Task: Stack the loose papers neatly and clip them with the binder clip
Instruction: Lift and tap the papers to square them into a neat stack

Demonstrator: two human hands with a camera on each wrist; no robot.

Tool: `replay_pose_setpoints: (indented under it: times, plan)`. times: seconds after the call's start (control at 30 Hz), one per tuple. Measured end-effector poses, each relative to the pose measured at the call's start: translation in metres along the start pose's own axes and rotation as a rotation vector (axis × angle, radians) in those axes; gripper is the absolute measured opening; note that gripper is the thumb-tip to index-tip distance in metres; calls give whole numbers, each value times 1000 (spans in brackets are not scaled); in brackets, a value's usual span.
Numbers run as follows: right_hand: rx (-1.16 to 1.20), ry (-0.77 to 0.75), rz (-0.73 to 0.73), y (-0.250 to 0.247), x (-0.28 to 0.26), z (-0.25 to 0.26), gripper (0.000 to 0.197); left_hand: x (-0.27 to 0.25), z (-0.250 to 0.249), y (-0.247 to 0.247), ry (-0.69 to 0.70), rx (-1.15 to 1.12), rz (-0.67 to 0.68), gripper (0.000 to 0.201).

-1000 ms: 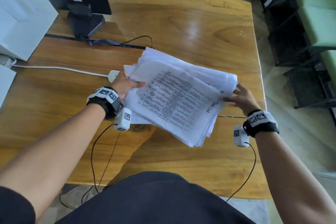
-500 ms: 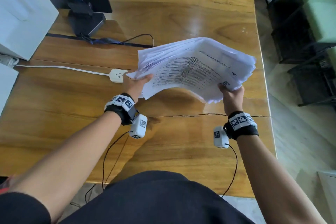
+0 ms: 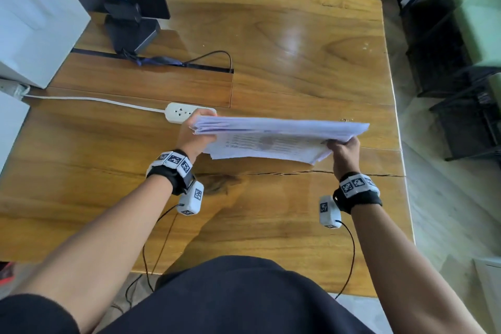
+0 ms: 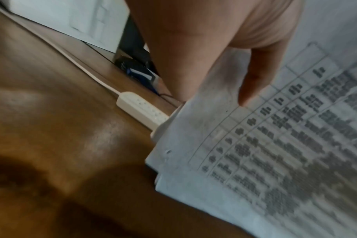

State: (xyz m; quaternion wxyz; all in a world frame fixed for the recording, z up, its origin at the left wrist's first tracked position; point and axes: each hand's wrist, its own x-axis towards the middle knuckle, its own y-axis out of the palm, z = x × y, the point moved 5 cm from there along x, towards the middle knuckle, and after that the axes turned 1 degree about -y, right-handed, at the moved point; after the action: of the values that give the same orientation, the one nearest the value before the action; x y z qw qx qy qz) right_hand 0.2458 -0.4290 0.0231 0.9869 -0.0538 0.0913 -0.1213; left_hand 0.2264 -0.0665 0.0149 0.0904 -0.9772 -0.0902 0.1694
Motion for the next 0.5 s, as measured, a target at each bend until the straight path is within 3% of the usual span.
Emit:
replay_pose_setpoints:
  times: [0.13, 0.23, 0.33, 0.43, 0.5]
  plan:
    - [26, -4, -50, 10, 0, 2, 15, 2, -5, 7, -11, -26, -55, 37]
    - [12, -42, -47, 3, 7, 14, 13, 12, -13, -5, 23, -62, -34, 40]
    - [-165, 5, 70, 9, 3, 2, 23, 12, -10, -2, 80, 43, 64, 48]
    - [-356, 98, 50, 10, 5, -12, 22, 13, -1, 3, 61, 111, 12, 44]
    - [-338, 101, 21, 3, 10, -6, 20, 14, -5, 1, 5, 74, -38, 34]
